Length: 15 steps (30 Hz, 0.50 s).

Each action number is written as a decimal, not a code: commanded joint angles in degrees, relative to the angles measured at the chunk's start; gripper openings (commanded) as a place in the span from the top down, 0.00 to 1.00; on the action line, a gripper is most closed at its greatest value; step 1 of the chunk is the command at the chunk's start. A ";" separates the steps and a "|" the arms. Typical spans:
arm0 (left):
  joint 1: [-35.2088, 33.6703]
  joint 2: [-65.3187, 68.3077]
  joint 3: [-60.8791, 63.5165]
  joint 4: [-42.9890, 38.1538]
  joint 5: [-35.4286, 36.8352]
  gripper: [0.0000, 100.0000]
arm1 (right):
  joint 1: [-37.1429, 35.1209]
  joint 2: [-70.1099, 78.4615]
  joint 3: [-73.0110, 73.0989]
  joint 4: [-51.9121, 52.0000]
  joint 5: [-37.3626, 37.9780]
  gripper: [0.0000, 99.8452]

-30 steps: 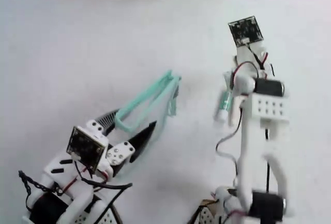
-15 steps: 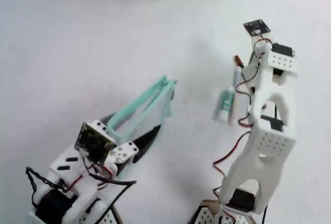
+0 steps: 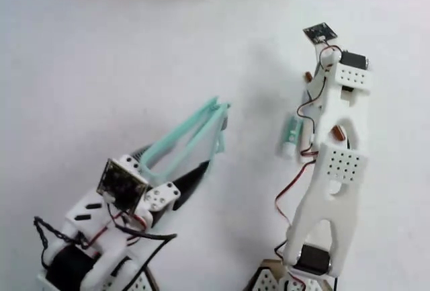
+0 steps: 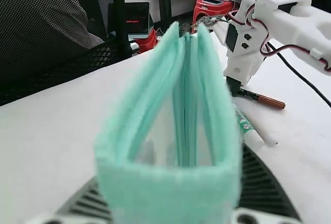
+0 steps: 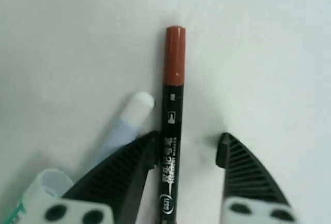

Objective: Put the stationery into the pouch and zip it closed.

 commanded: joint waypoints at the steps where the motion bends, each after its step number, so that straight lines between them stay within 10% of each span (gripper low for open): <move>1: 0.66 -0.04 -5.10 2.02 0.62 0.76 | -0.92 2.68 -5.89 0.48 0.70 0.99; 15: 0.66 -0.04 -3.78 2.29 0.35 0.76 | -0.57 -11.38 -37.63 20.35 -9.85 0.98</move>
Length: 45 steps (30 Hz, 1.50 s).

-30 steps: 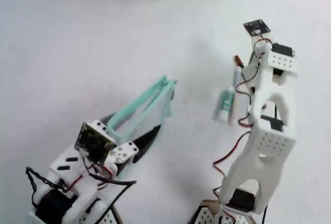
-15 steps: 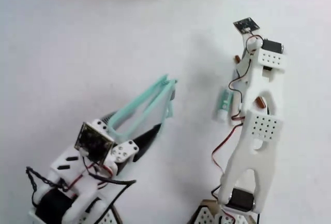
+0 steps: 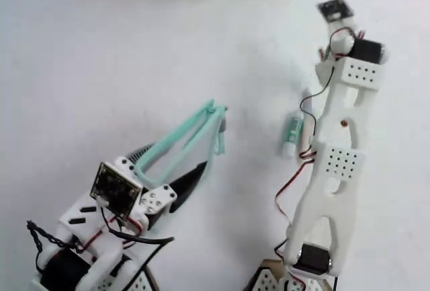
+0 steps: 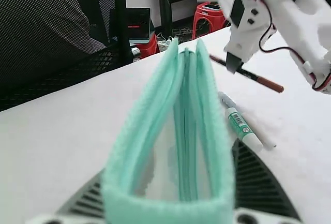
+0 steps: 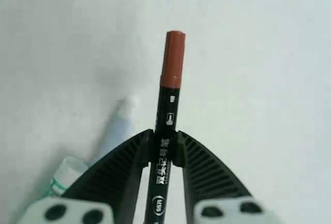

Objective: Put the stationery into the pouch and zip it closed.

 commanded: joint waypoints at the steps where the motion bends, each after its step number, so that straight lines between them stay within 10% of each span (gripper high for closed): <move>1: 0.66 -0.04 -1.49 0.44 0.35 0.76 | -0.31 -17.10 -3.69 1.27 -4.57 0.98; 9: -3.38 -0.04 -1.76 0.70 0.79 0.76 | -6.73 -48.22 7.30 1.27 -16.35 0.98; 23: -3.38 -0.04 -1.58 1.05 3.69 0.76 | -50.24 -104.31 56.53 -0.48 -28.13 0.98; 45: -3.38 -0.04 -1.41 0.79 3.78 0.76 | -62.29 -119.96 105.23 -50.42 -35.16 0.98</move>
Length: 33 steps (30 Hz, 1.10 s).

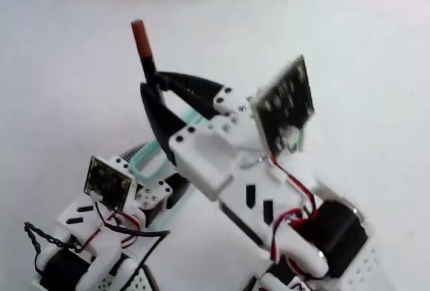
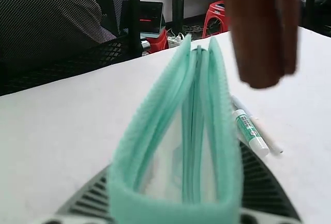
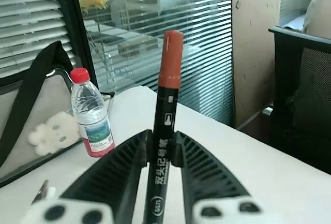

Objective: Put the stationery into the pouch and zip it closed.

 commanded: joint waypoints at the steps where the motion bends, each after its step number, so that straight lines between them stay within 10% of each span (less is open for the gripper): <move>1: -0.57 -0.04 -1.41 0.09 0.44 0.76 | 1.10 -8.57 10.37 -10.07 -0.09 0.98; 12: -0.57 -0.04 -1.41 0.09 0.35 0.76 | -0.84 -14.64 29.71 -27.74 6.33 0.98; 33: -0.57 -0.04 -1.41 0.00 0.26 0.76 | 0.92 -1.01 21.45 -33.89 6.42 0.98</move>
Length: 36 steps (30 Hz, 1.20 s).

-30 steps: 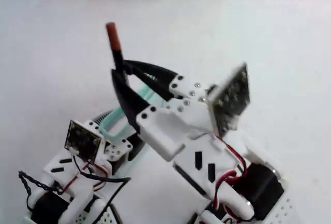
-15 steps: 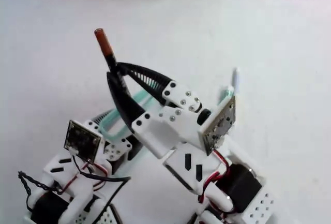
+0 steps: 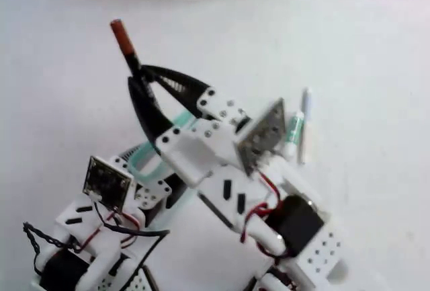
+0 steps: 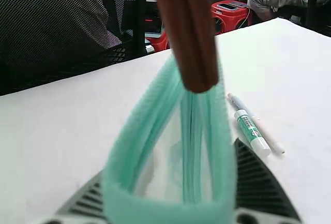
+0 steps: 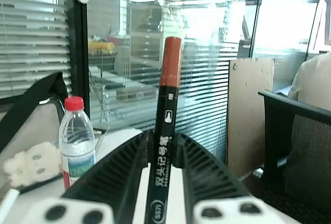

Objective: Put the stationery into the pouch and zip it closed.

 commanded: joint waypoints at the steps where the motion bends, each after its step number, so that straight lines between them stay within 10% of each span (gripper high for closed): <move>1: -0.13 -0.04 -1.41 0.09 0.26 0.76 | 1.19 3.38 -3.08 -4.09 0.62 0.98; 22: -0.13 -0.04 -1.32 0.26 0.26 0.76 | -1.10 -18.51 13.45 11.03 9.67 0.98; 29: -0.13 -0.04 -1.32 0.26 0.26 0.76 | -1.27 -22.55 14.51 15.08 9.41 0.77; 36: -0.13 -0.04 2.55 -3.60 0.26 0.76 | -0.48 -27.21 12.92 20.09 9.85 0.76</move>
